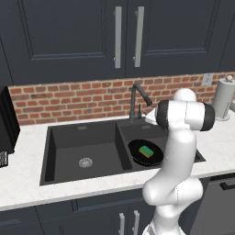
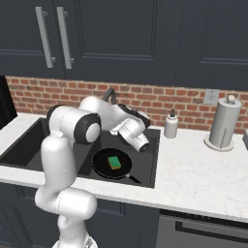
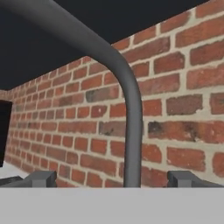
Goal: Pick the pan and sponge and place them into the sink. Then turn on the water.
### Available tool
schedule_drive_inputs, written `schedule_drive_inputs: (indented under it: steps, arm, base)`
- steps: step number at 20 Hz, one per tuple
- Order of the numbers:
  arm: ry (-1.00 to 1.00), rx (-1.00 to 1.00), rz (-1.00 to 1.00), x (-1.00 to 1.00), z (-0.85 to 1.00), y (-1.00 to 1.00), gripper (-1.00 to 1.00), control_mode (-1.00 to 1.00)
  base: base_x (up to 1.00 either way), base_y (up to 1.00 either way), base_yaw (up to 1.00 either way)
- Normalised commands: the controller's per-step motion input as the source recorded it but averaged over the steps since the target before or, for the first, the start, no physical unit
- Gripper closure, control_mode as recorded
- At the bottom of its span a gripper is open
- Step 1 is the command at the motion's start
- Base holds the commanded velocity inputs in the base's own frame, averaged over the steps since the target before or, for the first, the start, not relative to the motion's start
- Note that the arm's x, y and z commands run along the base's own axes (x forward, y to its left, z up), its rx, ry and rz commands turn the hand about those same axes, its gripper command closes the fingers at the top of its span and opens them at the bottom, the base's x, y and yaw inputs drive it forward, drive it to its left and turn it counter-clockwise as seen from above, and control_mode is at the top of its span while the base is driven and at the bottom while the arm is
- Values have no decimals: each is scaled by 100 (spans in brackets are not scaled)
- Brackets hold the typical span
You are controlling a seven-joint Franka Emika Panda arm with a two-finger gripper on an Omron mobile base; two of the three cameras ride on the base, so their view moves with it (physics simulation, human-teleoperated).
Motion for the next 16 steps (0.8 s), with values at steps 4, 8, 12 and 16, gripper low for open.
schedule_drive_inputs:
  steps: [4,8,12,16]
  arm:
    - [-1,0,0,29,-21,0,-100,-100]
    - [0,0,0,35,-23,0,-100,-100]
    - [0,0,0,29,-24,0,-100,-100]
    - [0,0,0,26,-2,0,-100,-100]
  base:
    - [0,0,0]
    - [0,0,0]
    - [0,0,0]
    - [0,0,0]
